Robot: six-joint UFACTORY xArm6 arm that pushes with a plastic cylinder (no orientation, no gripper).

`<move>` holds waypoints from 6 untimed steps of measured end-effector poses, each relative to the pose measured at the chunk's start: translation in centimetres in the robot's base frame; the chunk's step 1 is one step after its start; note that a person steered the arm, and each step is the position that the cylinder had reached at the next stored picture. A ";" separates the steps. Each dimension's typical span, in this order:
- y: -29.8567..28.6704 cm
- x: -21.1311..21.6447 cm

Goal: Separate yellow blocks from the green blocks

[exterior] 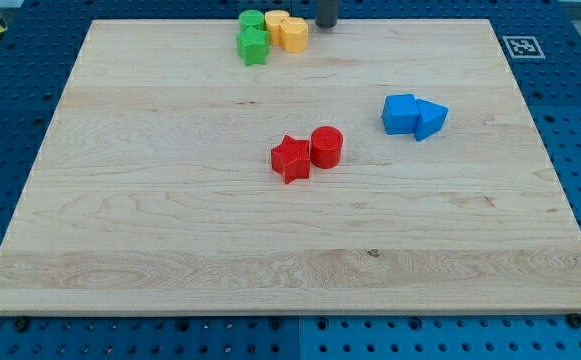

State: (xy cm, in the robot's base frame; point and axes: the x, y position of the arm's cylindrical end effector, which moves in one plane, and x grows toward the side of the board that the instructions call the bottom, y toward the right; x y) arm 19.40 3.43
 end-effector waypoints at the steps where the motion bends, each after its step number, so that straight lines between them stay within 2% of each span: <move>1: -2.8 -0.2; 6: -8.0 -0.1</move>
State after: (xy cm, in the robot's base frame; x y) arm 19.35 -4.57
